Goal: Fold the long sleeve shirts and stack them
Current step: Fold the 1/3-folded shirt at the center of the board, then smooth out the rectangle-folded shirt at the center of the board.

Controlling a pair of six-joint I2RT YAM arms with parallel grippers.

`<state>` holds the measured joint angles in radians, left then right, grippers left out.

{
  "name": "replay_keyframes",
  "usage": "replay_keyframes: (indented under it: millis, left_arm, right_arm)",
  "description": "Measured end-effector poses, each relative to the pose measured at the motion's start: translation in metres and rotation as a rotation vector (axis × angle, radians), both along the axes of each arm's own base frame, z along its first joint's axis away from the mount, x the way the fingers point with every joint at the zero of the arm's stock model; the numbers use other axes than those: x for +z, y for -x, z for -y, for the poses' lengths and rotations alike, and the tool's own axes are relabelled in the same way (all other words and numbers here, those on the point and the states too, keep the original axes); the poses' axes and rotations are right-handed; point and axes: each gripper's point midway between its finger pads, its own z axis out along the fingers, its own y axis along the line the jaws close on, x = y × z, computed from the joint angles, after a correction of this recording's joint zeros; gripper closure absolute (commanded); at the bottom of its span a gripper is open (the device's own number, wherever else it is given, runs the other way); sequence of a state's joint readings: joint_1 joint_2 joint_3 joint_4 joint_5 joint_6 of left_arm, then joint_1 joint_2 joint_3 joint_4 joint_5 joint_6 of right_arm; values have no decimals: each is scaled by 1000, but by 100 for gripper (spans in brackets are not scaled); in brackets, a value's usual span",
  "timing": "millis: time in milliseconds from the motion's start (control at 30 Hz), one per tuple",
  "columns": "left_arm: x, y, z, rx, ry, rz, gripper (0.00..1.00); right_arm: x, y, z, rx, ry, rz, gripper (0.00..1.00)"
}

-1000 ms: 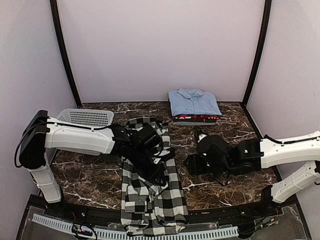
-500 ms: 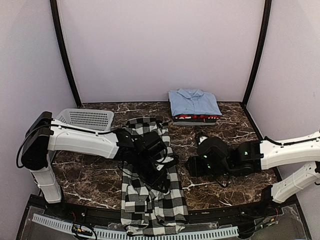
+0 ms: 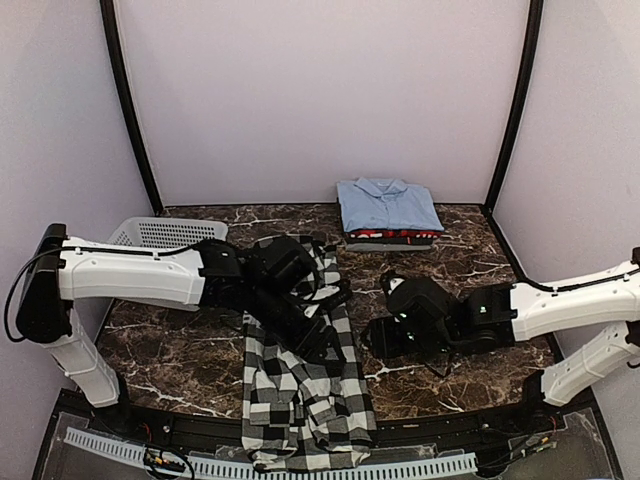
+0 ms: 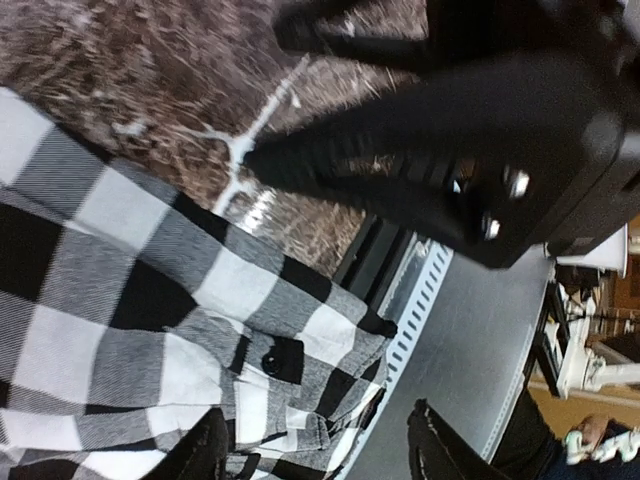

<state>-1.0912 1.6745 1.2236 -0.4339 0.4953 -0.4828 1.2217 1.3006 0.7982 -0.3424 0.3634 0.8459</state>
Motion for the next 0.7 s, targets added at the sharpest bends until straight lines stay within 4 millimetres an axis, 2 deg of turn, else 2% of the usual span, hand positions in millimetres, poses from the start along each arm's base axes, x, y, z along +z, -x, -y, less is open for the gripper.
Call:
replay_keyframes:
  millis: [67, 133, 200, 333, 400, 533, 700]
  left_arm:
    - [10, -21, -9, 75, 15, 22, 58]
    - [14, -56, -25, 193, 11, 48, 65]
    - [13, -90, -40, 302, -6, 78, 69]
    - [3, -141, -63, 453, -39, 113, 77]
    - [-6, -156, -67, 487, -60, 116, 79]
    - [-35, -179, -73, 536, -115, 112, 81]
    - [-67, -202, -86, 591, -159, 95, 85]
  right_arm:
    - [-5, 4, -8, 25, -2, -9, 42]
    - [-13, 10, -19, 61, 3, -23, 43]
    - [-19, 14, -32, 93, 10, -34, 44]
    - [-30, 13, -57, 127, 26, -46, 45]
    - [-29, 9, -65, 134, 27, -40, 46]
    - [-14, -9, -79, 134, -26, -21, 49]
    - [1, -52, -99, 125, -117, -5, 56]
